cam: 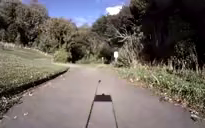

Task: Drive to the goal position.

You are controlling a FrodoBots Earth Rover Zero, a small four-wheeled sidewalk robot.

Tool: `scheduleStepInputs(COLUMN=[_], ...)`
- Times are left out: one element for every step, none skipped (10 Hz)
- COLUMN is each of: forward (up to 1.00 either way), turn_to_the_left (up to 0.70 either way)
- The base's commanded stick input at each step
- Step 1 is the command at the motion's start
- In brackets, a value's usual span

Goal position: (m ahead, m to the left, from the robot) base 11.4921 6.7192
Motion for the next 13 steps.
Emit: scheduleStepInputs(forward=[0.00,0.00,0.00,0.32,0.75,1.00,1.00,1.00,1.00,1.00,1.00,1.00,1.00], turn_to_the_left=[0.00,0.00,0.00,0.00,0.00,-0.08,-0.25,-0.36,-0.19,-0.01,-0.16,-0.34,-0.27])
